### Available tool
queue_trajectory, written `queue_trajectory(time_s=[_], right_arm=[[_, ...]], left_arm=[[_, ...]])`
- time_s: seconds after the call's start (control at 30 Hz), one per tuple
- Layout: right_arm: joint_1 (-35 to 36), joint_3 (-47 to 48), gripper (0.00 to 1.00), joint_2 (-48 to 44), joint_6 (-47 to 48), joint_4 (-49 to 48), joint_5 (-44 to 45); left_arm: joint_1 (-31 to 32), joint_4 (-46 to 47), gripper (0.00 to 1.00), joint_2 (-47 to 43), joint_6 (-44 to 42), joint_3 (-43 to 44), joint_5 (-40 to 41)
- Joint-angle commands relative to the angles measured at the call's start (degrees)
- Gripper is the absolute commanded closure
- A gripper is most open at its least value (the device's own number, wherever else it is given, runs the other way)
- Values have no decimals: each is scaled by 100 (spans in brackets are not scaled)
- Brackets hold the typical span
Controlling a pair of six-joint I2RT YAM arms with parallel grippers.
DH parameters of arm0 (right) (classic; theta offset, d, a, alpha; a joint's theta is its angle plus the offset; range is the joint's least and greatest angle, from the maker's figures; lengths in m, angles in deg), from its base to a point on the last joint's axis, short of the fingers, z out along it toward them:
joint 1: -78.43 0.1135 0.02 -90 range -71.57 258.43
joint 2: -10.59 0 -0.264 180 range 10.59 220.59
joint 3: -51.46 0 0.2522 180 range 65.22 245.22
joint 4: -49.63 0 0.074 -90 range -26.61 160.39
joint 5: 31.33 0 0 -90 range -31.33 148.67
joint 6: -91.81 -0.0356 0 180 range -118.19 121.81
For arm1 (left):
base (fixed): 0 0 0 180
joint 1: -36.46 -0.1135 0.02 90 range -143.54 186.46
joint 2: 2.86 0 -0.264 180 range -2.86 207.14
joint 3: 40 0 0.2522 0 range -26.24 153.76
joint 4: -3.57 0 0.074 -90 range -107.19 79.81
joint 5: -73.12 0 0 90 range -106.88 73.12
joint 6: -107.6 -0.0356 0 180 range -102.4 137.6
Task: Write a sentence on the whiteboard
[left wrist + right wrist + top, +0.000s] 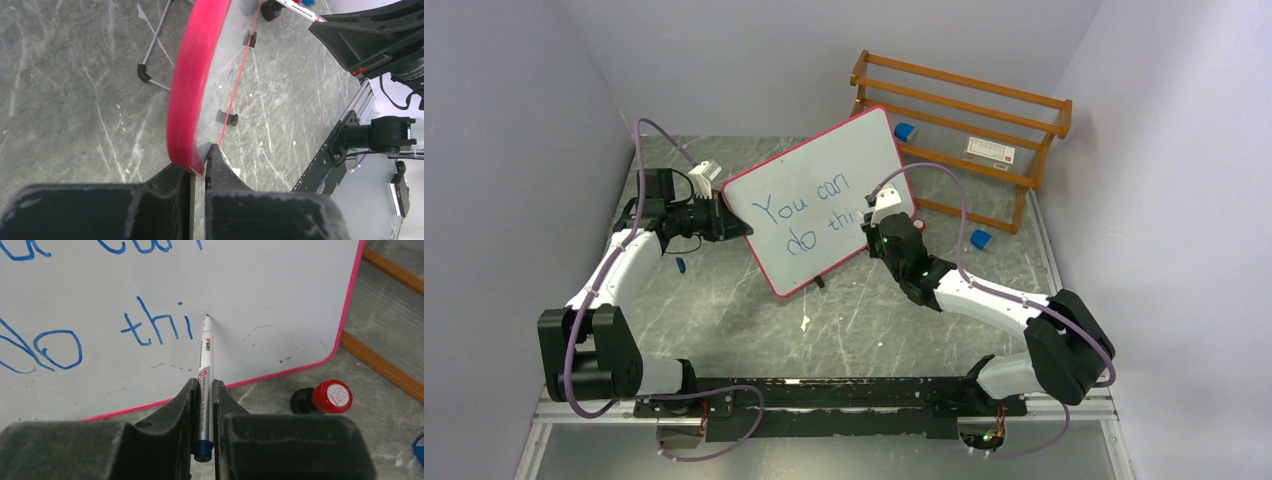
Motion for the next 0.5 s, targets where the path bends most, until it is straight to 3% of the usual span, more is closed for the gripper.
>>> queue_trajectory(time_s=[0.0, 0.47], right_arm=[[-68, 120, 100, 101, 64, -300, 57], [-108, 226, 100, 256, 93, -407, -37]], left_arm=[[38, -74, 95, 217, -546, -57, 1371], [37, -92, 95, 235, -553, -53, 1360]])
